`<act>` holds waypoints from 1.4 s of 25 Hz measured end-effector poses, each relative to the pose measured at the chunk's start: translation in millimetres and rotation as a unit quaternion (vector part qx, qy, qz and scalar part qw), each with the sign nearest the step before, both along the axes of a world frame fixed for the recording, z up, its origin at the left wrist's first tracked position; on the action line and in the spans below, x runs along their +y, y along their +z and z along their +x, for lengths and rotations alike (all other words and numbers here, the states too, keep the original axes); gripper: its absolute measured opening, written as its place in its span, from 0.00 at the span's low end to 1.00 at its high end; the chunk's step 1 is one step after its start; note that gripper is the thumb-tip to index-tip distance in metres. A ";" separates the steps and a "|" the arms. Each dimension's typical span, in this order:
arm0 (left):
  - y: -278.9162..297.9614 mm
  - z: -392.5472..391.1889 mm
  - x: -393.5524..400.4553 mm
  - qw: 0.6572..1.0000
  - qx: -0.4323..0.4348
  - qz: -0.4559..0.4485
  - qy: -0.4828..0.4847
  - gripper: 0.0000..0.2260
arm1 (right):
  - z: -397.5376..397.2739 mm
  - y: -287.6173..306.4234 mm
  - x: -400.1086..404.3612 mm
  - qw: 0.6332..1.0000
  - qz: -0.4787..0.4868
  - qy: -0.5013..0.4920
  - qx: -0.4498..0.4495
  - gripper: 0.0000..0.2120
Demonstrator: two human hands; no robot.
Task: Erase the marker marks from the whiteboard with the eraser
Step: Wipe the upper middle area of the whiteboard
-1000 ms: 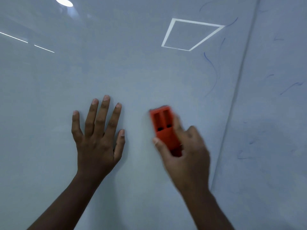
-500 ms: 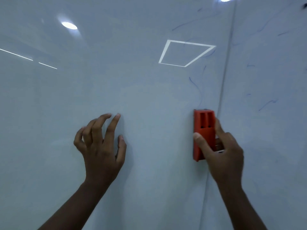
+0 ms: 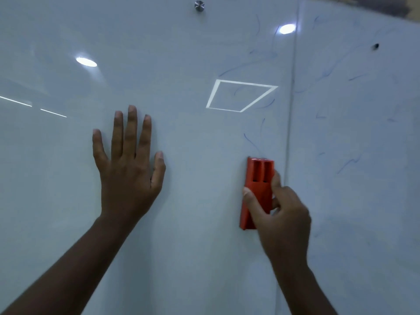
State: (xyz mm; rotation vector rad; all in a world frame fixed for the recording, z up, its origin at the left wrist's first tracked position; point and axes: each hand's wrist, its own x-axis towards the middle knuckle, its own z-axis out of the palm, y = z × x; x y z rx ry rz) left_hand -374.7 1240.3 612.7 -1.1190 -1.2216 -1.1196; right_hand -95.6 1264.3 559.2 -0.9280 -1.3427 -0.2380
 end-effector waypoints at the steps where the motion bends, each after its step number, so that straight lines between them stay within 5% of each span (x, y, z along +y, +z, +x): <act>1: -2.6 0.6 1.6 1.000 0.002 -0.002 0.004 0.29 | -11.3 0.5 -2.7 0.999 0.019 -0.002 -0.035 0.31; 6: -1.9 -1.0 1.4 1.000 0.005 -0.014 0.005 0.30 | -54.7 -15.1 -12.9 0.976 0.074 0.020 -0.204 0.34; 9: -3.8 -1.1 1.5 1.000 0.010 -0.015 -0.001 0.30 | -53.0 -7.7 -12.5 0.968 0.102 -0.007 -0.229 0.33; 17: -4.5 -0.2 1.7 1.000 0.014 0.005 0.009 0.29 | 39.2 48.5 17.9 0.998 0.037 -0.044 -0.022 0.33; 25: -5.8 1.4 3.1 1.000 0.009 -0.002 0.018 0.30 | 27.6 78.2 18.7 0.998 0.048 -0.039 -0.007 0.31; 35: -4.4 -0.2 3.2 1.000 0.016 -0.003 0.023 0.30 | -59.1 61.3 -11.4 0.957 0.128 -0.040 -0.259 0.33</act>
